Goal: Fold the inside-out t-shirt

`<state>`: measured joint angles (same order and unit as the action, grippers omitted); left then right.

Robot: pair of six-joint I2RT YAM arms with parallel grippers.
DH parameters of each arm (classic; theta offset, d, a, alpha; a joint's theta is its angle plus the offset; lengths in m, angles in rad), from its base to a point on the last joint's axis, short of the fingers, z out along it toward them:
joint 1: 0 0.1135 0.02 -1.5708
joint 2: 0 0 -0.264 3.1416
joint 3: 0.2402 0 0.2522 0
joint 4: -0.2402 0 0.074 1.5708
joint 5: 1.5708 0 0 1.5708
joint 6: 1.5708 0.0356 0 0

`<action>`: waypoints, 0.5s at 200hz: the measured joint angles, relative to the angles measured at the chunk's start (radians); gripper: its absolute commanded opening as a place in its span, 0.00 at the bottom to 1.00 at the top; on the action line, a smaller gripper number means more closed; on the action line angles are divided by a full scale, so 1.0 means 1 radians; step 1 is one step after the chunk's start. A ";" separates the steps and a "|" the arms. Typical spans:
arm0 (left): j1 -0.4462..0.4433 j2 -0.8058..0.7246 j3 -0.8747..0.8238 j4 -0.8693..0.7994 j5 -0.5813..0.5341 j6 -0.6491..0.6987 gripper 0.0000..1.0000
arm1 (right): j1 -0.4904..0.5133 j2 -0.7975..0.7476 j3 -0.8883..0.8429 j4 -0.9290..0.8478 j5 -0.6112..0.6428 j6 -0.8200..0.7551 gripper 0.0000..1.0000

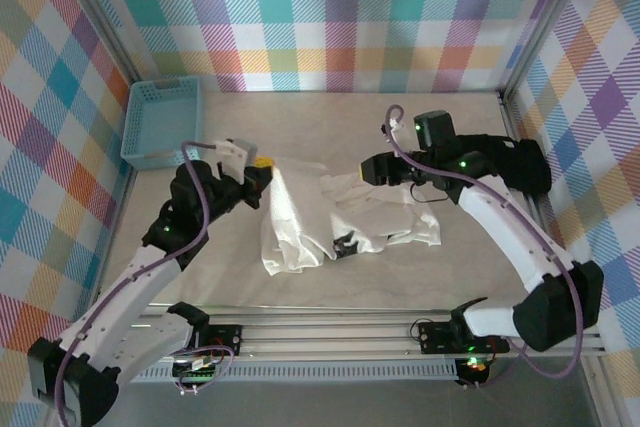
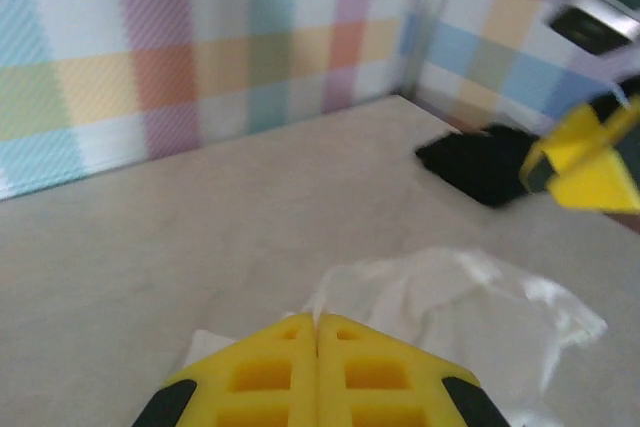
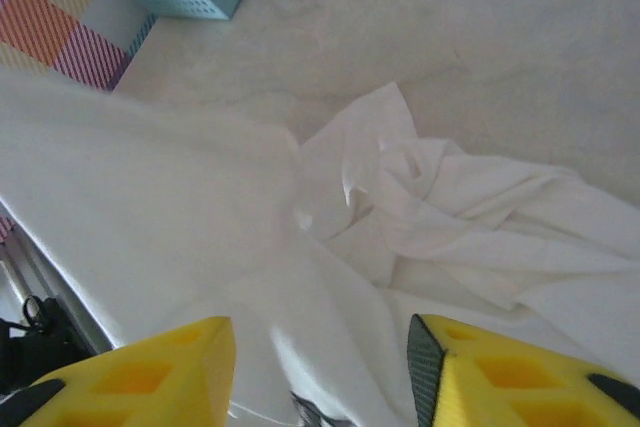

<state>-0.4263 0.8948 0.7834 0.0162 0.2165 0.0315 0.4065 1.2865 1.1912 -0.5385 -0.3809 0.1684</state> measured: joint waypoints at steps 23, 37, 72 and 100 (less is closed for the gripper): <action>0.000 -0.014 0.100 -0.103 -0.122 -0.088 0.00 | -0.001 -0.064 -0.051 0.021 0.074 0.010 0.57; 0.002 -0.014 0.154 -0.159 -0.181 -0.129 0.00 | -0.002 -0.034 -0.053 0.022 0.158 0.011 0.58; 0.018 -0.020 0.217 -0.287 -0.291 -0.200 0.00 | -0.014 0.180 -0.063 0.017 0.352 0.022 0.57; 0.039 -0.032 0.224 -0.357 -0.336 -0.222 0.00 | -0.008 0.288 -0.085 -0.004 0.403 0.013 0.62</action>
<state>-0.3870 0.8623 1.0069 -0.3412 -0.1192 -0.1909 0.3985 1.5742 1.1065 -0.5426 0.0219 0.1810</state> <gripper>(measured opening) 0.046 0.595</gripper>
